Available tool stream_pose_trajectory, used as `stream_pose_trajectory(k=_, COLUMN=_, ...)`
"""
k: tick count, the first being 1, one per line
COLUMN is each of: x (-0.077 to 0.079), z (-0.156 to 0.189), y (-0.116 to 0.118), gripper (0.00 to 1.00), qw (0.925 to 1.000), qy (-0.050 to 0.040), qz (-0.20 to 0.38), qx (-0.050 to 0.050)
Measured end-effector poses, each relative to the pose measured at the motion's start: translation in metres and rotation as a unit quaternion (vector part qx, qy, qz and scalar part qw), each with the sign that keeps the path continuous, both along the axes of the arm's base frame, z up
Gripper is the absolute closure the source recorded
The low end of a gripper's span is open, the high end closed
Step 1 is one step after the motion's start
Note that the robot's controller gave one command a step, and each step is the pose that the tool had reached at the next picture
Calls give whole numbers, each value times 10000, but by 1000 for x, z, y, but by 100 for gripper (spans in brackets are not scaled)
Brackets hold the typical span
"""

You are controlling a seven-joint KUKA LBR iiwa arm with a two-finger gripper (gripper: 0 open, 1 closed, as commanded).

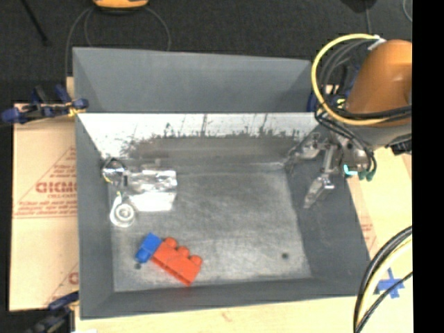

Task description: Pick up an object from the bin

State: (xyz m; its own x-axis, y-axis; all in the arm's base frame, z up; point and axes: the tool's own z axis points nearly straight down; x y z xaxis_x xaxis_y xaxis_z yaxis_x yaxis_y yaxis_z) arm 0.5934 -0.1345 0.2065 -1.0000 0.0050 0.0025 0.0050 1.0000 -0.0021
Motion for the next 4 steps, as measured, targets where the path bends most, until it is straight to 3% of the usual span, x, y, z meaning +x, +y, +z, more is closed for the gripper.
stream_pose_trajectory(k=1, x=-38, z=-125, y=84, gripper=0, qw=9985, qy=17, qz=-541, qx=26)
stream_pose_trajectory(k=2, x=34, z=-99, y=134, gripper=0, qw=9977, qy=-59, qz=-668, qx=27)
stream_pose_trajectory(k=3, x=57, z=-31, y=172, gripper=0, qw=9914, qy=-71, qz=-1304, qx=31)
stream_pose_trajectory(k=4, x=52, z=-34, y=230, gripper=0, qw=9935, qy=-44, qz=-1136, qx=17)
